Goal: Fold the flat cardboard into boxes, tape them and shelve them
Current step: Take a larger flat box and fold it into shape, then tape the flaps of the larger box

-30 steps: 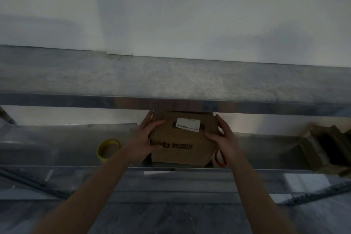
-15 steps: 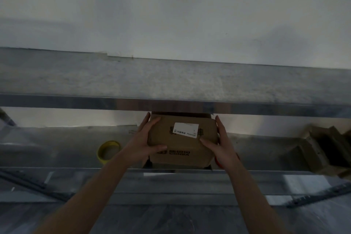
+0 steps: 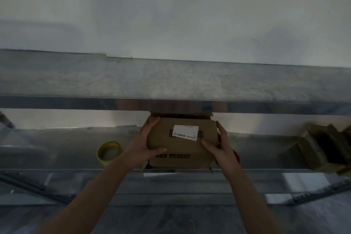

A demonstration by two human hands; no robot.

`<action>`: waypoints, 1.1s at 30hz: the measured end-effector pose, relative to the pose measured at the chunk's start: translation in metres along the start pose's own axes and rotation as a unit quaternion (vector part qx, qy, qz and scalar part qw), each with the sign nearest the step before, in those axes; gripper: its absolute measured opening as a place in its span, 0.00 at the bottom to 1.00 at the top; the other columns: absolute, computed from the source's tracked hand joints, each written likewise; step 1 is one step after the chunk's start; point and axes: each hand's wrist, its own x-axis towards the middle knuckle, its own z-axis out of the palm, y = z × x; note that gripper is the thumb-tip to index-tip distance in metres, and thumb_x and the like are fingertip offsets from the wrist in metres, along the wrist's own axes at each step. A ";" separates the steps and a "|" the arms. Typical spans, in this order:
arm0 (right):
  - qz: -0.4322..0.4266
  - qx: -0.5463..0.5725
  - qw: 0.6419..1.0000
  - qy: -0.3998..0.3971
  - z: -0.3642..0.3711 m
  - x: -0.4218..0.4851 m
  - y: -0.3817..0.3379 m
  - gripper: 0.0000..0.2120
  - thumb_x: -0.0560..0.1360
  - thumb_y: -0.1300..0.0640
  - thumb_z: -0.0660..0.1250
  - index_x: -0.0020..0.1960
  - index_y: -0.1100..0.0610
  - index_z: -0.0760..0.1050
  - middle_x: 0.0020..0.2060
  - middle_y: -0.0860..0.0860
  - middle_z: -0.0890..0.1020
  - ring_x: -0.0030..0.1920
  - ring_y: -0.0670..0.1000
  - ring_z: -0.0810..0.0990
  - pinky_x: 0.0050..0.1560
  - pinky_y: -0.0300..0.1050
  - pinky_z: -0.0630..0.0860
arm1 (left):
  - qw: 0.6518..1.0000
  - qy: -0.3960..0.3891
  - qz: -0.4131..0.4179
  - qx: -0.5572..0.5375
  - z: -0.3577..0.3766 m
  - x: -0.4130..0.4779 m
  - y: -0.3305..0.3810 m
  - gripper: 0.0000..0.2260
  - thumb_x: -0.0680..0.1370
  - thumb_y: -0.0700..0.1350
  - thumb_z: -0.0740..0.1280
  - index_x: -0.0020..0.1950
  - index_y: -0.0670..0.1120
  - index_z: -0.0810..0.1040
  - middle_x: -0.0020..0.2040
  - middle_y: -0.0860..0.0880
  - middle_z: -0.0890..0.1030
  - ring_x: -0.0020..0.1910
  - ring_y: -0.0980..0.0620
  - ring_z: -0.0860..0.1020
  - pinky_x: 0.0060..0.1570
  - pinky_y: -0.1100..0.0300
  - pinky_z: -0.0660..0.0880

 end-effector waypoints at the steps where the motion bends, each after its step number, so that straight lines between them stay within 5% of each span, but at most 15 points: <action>1: 0.002 0.001 1.000 0.003 0.000 0.000 0.000 0.43 0.66 0.45 0.76 0.75 0.38 0.57 0.68 0.45 0.72 0.63 0.45 0.75 0.55 0.41 0.78 | 1.000 0.002 -0.003 0.001 0.000 0.000 0.000 0.44 0.66 0.56 0.76 0.73 0.70 0.52 0.76 0.58 0.52 0.72 0.55 0.59 0.71 0.51 0.66; 5: 0.021 -0.014 1.000 0.008 0.005 0.001 -0.002 0.44 0.64 0.43 0.76 0.74 0.36 0.57 0.65 0.42 0.73 0.57 0.41 0.77 0.43 0.33 0.78 | 1.000 -0.001 -0.009 0.010 -0.001 0.000 0.000 0.45 0.66 0.57 0.75 0.75 0.66 0.52 0.78 0.53 0.49 0.75 0.50 0.56 0.71 0.45 0.65; 9: 0.021 -0.023 0.999 0.016 0.007 -0.003 -0.001 0.46 0.62 0.41 0.76 0.75 0.39 0.58 0.64 0.43 0.75 0.58 0.42 0.76 0.48 0.35 0.76 | 1.000 -0.006 -0.003 0.000 -0.001 -0.004 0.000 0.44 0.66 0.58 0.75 0.74 0.69 0.53 0.78 0.55 0.50 0.74 0.51 0.59 0.70 0.46 0.67; 21: 0.016 -0.015 1.000 0.018 0.008 -0.013 -0.006 0.45 0.65 0.45 0.75 0.76 0.41 0.55 0.66 0.45 0.71 0.56 0.38 0.74 0.39 0.26 0.75 | 1.000 -0.016 -0.005 -0.023 0.001 -0.007 -0.003 0.44 0.66 0.58 0.76 0.74 0.70 0.54 0.78 0.55 0.49 0.75 0.50 0.58 0.70 0.46 0.67; 25: 0.004 -0.041 0.999 0.025 0.007 -0.018 -0.008 0.44 0.65 0.43 0.74 0.76 0.41 0.56 0.70 0.47 0.69 0.64 0.45 0.73 0.49 0.34 0.77 | 1.000 -0.012 -0.017 -0.016 0.000 -0.010 -0.001 0.42 0.66 0.59 0.75 0.73 0.72 0.53 0.79 0.57 0.44 0.77 0.53 0.53 0.72 0.47 0.64; 28: -0.021 -0.152 0.987 0.045 0.003 -0.023 -0.014 0.42 0.67 0.34 0.69 0.76 0.38 0.54 0.75 0.47 0.64 0.72 0.51 0.67 0.65 0.50 0.73 | 1.000 0.004 -0.023 0.017 -0.008 -0.012 0.001 0.38 0.68 0.64 0.70 0.71 0.75 0.51 0.77 0.62 0.42 0.76 0.59 0.48 0.74 0.48 0.58; 30: -0.049 -0.257 0.964 0.052 0.000 -0.027 -0.019 0.42 0.69 0.29 0.63 0.77 0.38 0.52 0.77 0.47 0.58 0.76 0.52 0.60 0.71 0.60 0.67 | 0.997 0.012 -0.016 0.075 -0.017 -0.013 -0.001 0.36 0.69 0.67 0.66 0.72 0.74 0.50 0.77 0.62 0.40 0.77 0.57 0.43 0.75 0.46 0.53; 33: -0.107 -0.383 0.915 0.063 -0.001 -0.035 -0.025 0.40 0.71 0.28 0.57 0.78 0.39 0.48 0.79 0.47 0.54 0.78 0.50 0.49 0.75 0.60 0.59 | 0.973 0.015 0.025 0.227 -0.030 -0.017 -0.007 0.36 0.70 0.73 0.60 0.73 0.73 0.45 0.77 0.61 0.36 0.76 0.55 0.35 0.74 0.45 0.46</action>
